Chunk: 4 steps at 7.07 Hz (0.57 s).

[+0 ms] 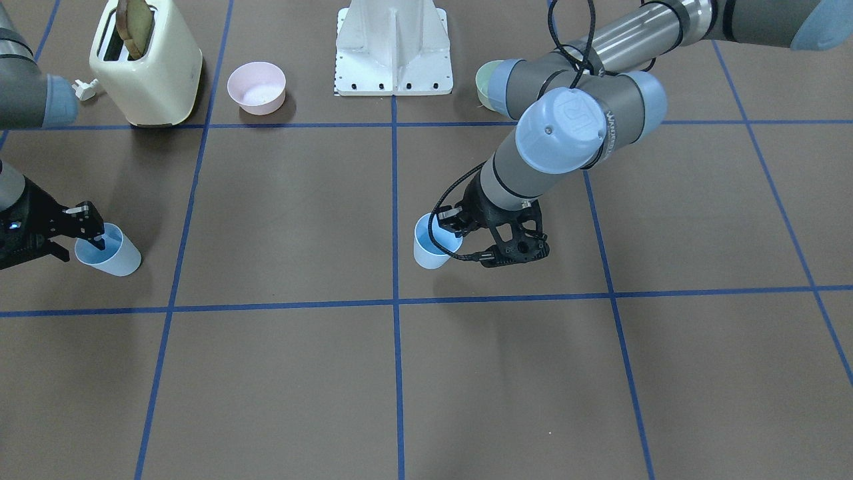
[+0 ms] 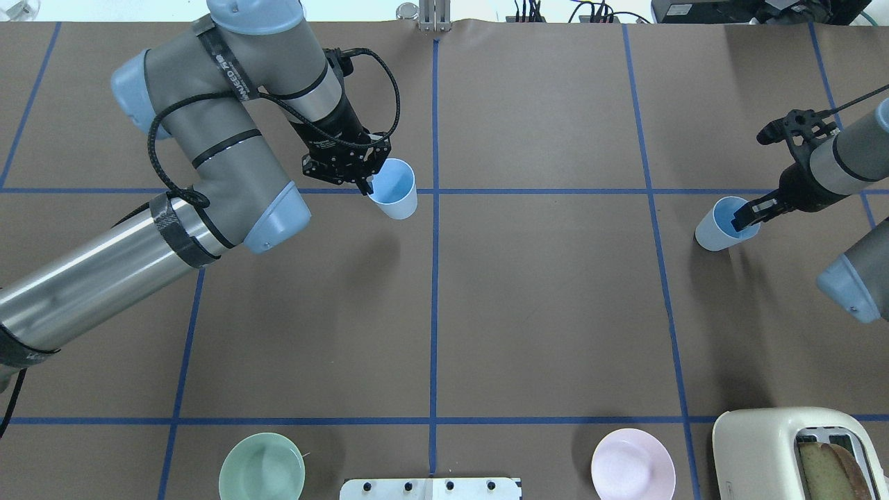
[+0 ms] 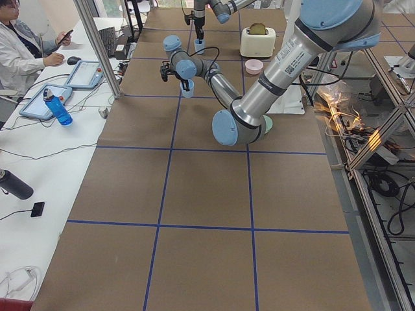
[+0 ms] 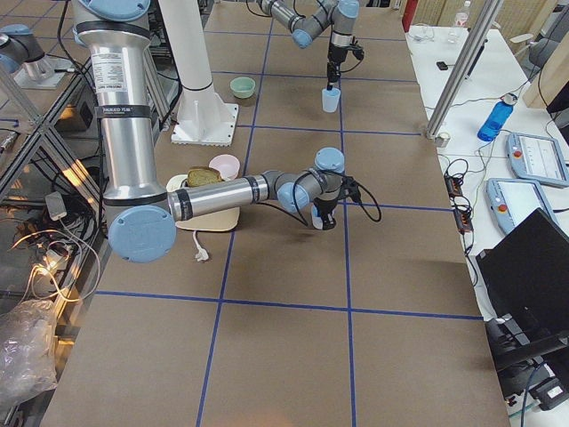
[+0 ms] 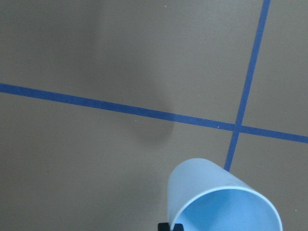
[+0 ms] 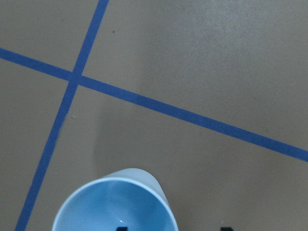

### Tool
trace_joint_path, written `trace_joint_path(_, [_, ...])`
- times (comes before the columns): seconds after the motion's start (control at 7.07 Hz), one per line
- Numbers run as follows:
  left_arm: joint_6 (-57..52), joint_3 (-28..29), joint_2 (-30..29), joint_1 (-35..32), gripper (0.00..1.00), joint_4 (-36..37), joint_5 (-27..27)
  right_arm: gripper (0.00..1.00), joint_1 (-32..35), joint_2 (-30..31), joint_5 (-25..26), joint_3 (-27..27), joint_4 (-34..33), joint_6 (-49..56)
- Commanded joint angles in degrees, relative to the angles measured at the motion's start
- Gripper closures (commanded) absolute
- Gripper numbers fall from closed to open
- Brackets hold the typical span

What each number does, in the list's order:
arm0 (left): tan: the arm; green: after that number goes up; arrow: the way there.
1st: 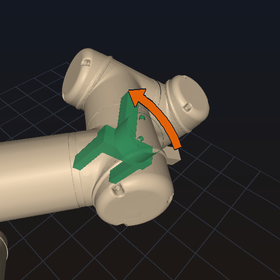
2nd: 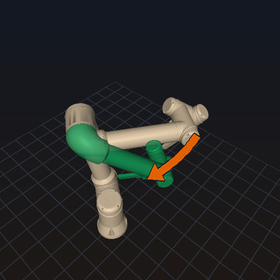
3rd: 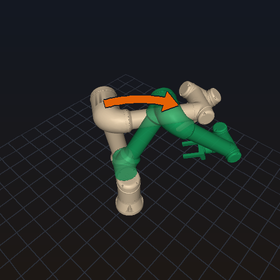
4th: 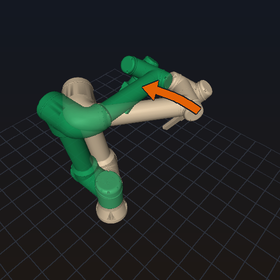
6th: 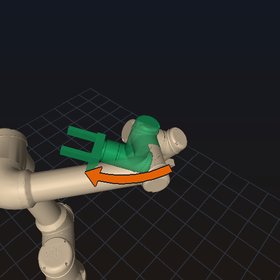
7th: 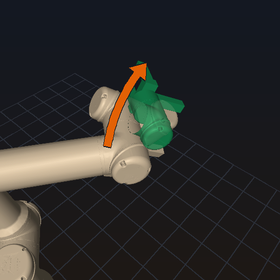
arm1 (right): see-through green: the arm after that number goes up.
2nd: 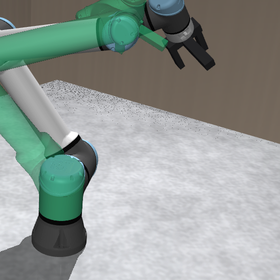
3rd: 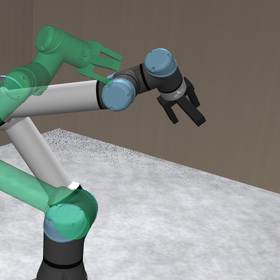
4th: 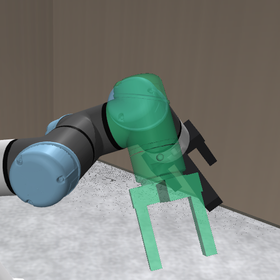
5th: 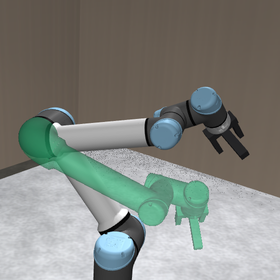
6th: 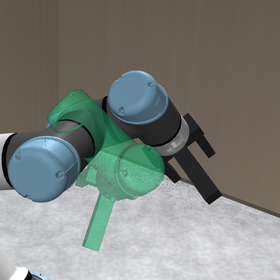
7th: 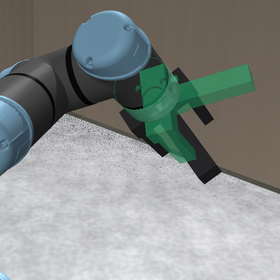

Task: Stack blue cups with both arms
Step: 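Carry the left gripper's cup to the table center while the right gripper lifts its cup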

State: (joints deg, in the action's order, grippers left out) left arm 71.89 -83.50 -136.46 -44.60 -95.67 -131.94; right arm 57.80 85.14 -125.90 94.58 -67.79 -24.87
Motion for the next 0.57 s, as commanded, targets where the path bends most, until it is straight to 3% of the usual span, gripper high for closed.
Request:
trace_joint_path(0.0, [0.4,1.1,-0.9,2.1,1.00,-0.2,2.6,0.90,-0.1,-0.1,0.0,0.0,-0.2,0.0])
trace_joint_path(0.14, [0.5,1.6,-1.1,2.8,1.00,-1.1,2.9,1.00,-0.2,-0.2,0.0,0.0,-0.2,0.0])
trace_joint_path(0.42, [0.6,1.8,-1.4,3.0,1.00,-1.3,2.9,1.00,-0.1,-0.2,0.0,0.8,-0.4,0.0])
